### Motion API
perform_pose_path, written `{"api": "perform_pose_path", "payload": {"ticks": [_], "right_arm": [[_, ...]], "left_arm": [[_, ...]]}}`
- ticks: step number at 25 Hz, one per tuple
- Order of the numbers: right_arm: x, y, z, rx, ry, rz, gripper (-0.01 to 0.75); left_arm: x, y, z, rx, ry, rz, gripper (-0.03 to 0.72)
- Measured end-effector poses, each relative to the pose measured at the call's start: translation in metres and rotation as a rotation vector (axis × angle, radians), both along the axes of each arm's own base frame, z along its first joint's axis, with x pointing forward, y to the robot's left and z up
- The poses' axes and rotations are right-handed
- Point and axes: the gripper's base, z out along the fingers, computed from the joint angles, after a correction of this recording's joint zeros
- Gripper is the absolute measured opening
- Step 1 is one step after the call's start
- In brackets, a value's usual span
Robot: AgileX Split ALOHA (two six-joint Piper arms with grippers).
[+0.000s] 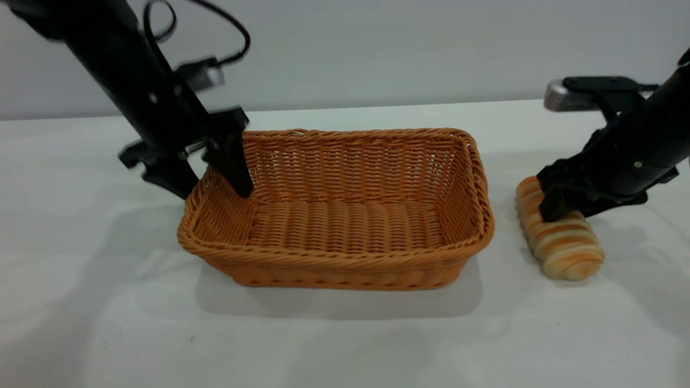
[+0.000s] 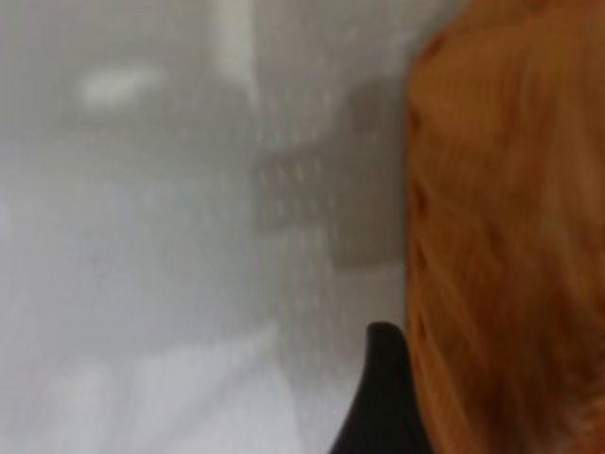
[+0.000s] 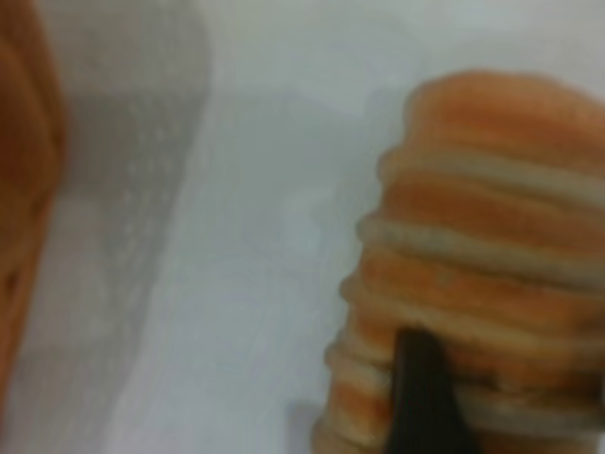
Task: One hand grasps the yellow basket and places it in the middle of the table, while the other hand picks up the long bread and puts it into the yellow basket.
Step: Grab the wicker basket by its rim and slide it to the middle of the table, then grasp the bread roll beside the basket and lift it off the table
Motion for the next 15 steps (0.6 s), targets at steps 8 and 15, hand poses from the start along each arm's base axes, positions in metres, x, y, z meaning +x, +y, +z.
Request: {"api": "perform_pose_path", "payload": {"ticks": [8,15], "right_arm": [[0.001,0.000,-0.012,-0.008,0.022,0.005,0.108],[-0.006,-0.007,0.041,0.108,0.030,0.112,0.053]], "left_arm": [[-0.017,0.005,0.115,0.005,-0.184,-0.053,0.614],[-0.061,0.015,0.215,0.033,-0.360,-0.097,0.591]]}}
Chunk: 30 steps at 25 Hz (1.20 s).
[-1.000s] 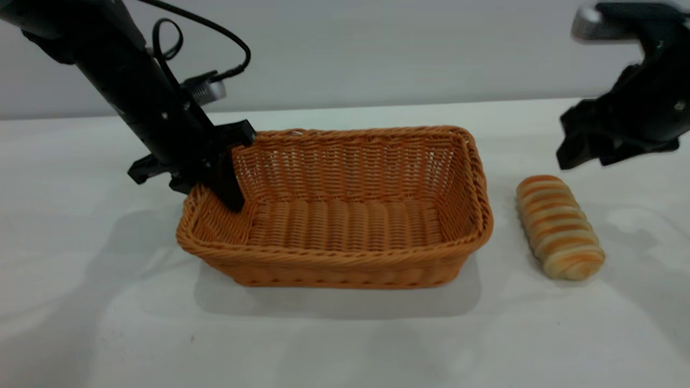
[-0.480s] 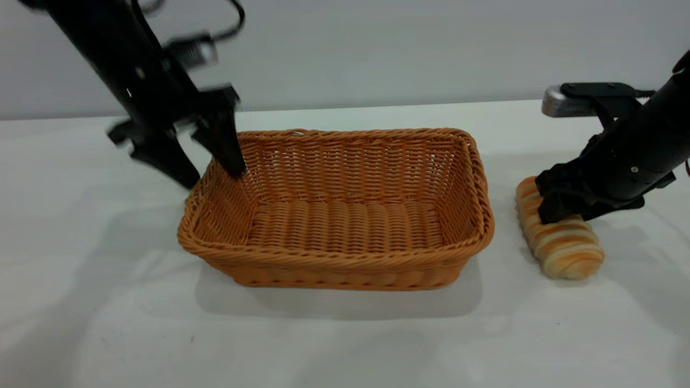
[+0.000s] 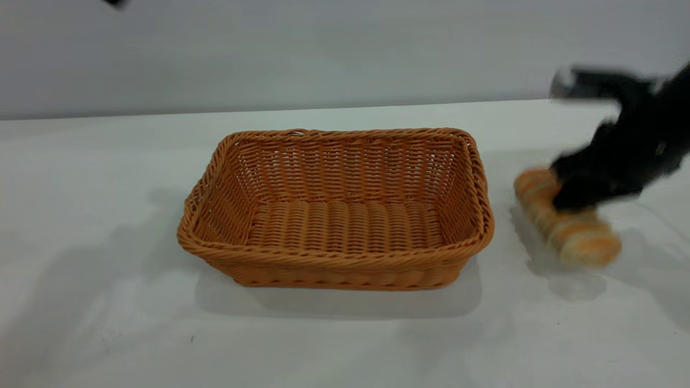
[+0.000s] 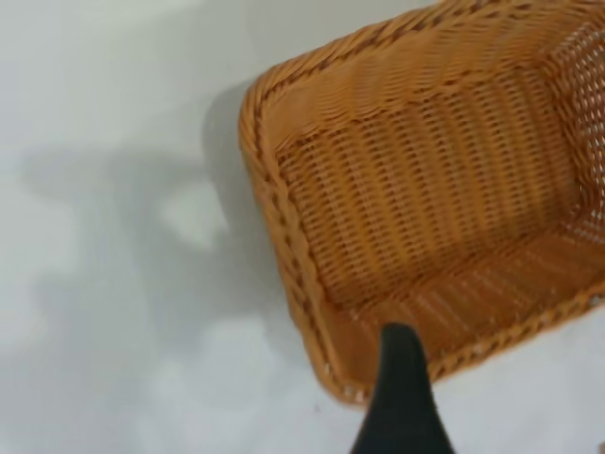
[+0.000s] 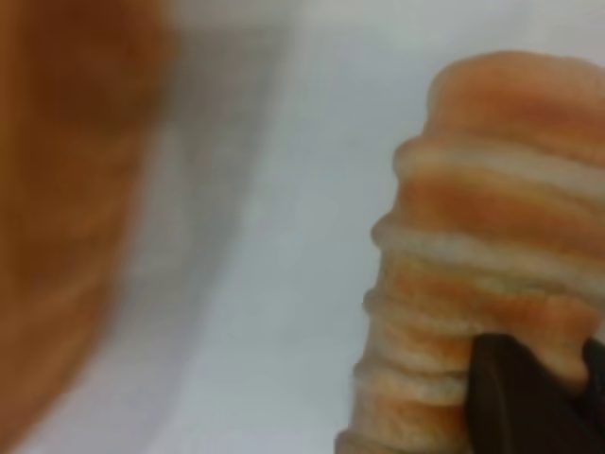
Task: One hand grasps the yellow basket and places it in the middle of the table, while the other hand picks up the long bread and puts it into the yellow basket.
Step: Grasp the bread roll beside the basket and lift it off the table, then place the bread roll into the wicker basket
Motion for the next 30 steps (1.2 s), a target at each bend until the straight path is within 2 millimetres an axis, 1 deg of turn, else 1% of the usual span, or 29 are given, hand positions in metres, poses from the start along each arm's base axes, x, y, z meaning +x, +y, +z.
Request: {"api": "perform_pose_path", "payload": {"ticks": [2,4,5,7,8,10,13,16,18,19,21,22,24,25,27,28,30], "right_arm": [[-0.001,-0.001,0.038,0.019,-0.053,-0.029,0.053],[-0.006,0.004,0.073,0.039,-0.107,-0.029,0.053],[-0.010,0.012,0.086,0.051,-0.126,-0.009,0.053],[-0.015,0.036,0.098,0.074,-0.144,0.041,0.052],[-0.017,0.052,0.099,0.085,-0.147,0.077,0.052],[-0.020,0.087,0.094,0.098,-0.145,0.148,0.064],[-0.018,0.134,0.078,0.096,-0.150,0.234,0.096],[-0.010,0.170,0.051,0.085,-0.140,0.289,0.148],[-0.005,0.185,0.037,0.082,-0.129,0.313,0.201],[-0.003,0.188,0.031,0.077,-0.120,0.326,0.230],[-0.003,0.189,0.028,0.064,-0.108,0.358,0.316],[-0.004,0.187,0.031,0.054,-0.103,0.385,0.358],[-0.006,0.178,0.043,0.044,-0.076,0.435,0.463],[-0.007,0.172,0.054,0.041,-0.062,0.447,0.512],[-0.013,0.152,0.086,0.036,-0.015,0.455,0.576],[-0.019,0.142,0.102,0.032,0.022,0.449,0.592],[-0.032,0.117,0.142,-0.020,0.044,0.438,0.595]], "left_arm": [[-0.017,0.005,0.023,0.031,-0.027,-0.004,0.589],[-0.034,0.011,0.041,0.058,-0.038,0.004,0.589],[-0.042,0.013,0.050,0.069,-0.051,0.010,0.589],[-0.055,0.017,0.064,0.085,-0.068,0.024,0.588],[-0.062,0.019,0.070,0.090,-0.074,0.031,0.587],[-0.071,0.022,0.079,0.094,-0.094,0.046,0.587],[-0.081,0.025,0.090,0.107,-0.129,0.060,0.587],[-0.087,0.027,0.095,0.108,-0.144,0.077,0.586],[-0.091,0.028,0.097,0.107,-0.152,0.079,0.586],[-0.093,0.028,0.098,0.107,-0.157,0.083,0.586],[-0.096,0.029,0.101,0.107,-0.168,0.085,0.586],[-0.098,0.029,0.103,0.109,-0.173,0.085,0.586],[-0.103,0.030,0.106,0.106,-0.186,0.089,0.586],[-0.107,0.031,0.107,0.108,-0.191,0.090,0.586],[-0.119,0.034,0.107,0.119,-0.197,0.092,0.586],[-0.125,0.036,0.106,0.128,-0.198,0.094,0.586],[-0.144,0.040,0.100,0.142,-0.190,0.095,0.586]]}}
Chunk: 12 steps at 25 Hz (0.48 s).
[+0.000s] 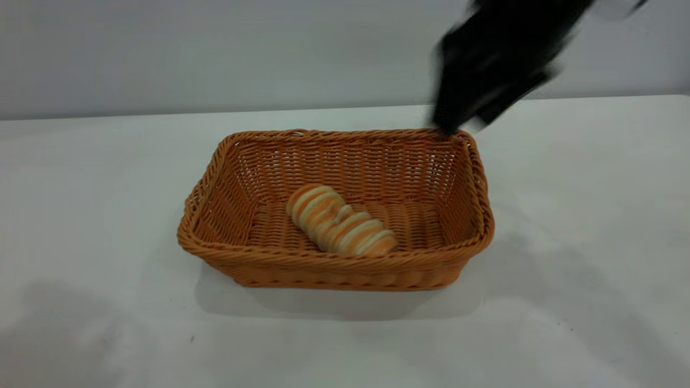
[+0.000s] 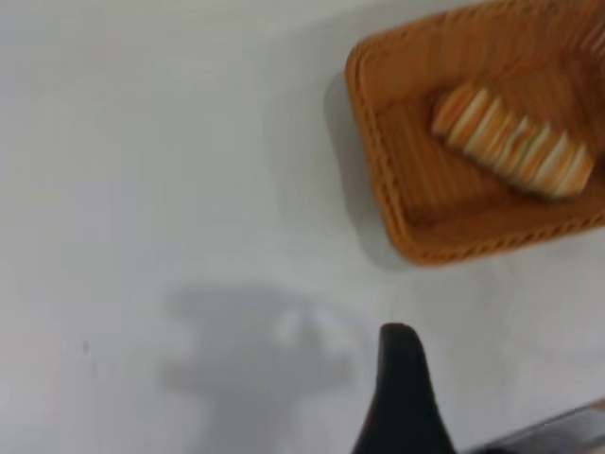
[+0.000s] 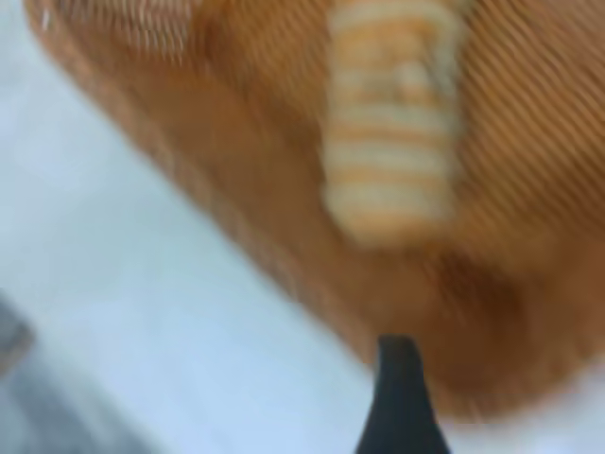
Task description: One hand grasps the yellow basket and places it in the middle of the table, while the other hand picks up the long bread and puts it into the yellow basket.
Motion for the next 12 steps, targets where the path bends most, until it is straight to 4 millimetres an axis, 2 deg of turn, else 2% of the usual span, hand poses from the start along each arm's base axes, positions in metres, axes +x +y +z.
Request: {"api": "perform_pose_path", "payload": {"ticks": [2,4,7,12], "right_arm": [[-0.020,-0.019,0.034,-0.056,-0.005,-0.014,0.582],[-0.048,-0.033,0.065,-0.086,-0.014,-0.028,0.571],[-0.095,-0.049,0.088,-0.094,0.001,-0.045,0.565],[-0.177,-0.078,0.088,-0.097,-0.022,-0.061,0.563]], "left_arm": [[-0.020,0.004,-0.010,0.010,0.017,0.001,0.586],[-0.042,0.008,-0.027,0.029,0.047,0.004,0.586],[-0.072,0.014,-0.058,0.051,0.106,0.006,0.586],[-0.119,0.023,-0.112,0.086,0.194,0.008,0.586]]}}
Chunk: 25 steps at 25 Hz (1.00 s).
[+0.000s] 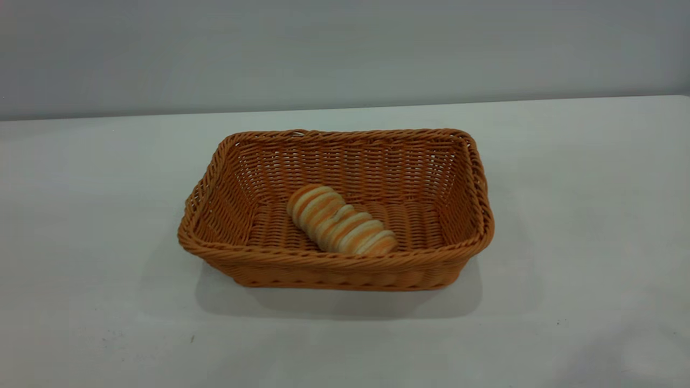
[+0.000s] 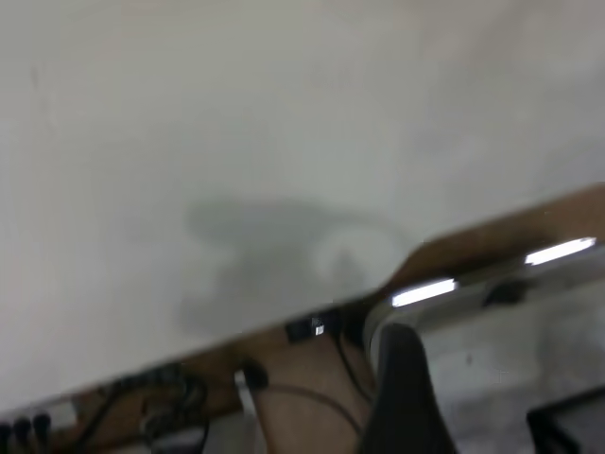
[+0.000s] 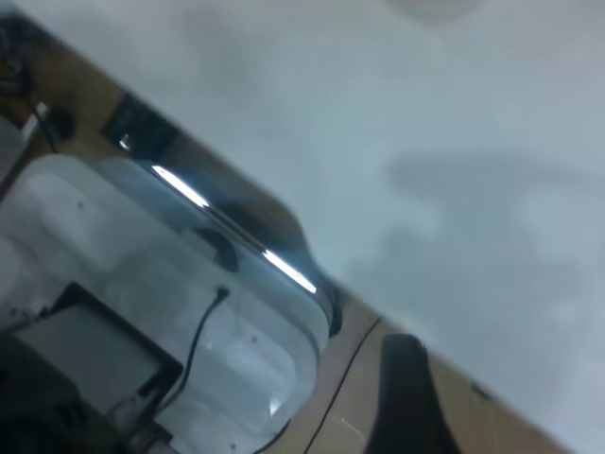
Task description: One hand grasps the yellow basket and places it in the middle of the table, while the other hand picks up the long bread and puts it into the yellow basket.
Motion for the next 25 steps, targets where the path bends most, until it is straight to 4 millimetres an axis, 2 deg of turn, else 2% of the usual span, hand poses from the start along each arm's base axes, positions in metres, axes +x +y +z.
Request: {"api": "perform_pose_path", "payload": {"ticks": [4,7,11,17,25], "right_arm": [[-0.049,-0.020,-0.021,0.008,-0.058,-0.082,0.563],[-0.076,-0.034,-0.040,-0.001,-0.114,-0.146,0.563],[-0.102,-0.045,-0.062,-0.003,-0.139,-0.194,0.563],[-0.121,-0.052,-0.057,0.049,-0.256,-0.206,0.563],[-0.127,-0.054,-0.055,0.063,-0.287,-0.206,0.563]], "left_arm": [[-0.028,0.006,-0.027,0.020,-0.005,0.002,0.586],[-0.042,0.009,-0.041,0.012,-0.066,0.004,0.586],[-0.054,0.010,-0.041,-0.002,-0.151,0.006,0.586],[-0.065,0.012,-0.043,-0.011,-0.208,0.006,0.586],[-0.071,0.013,-0.041,-0.018,-0.253,0.006,0.586]]}}
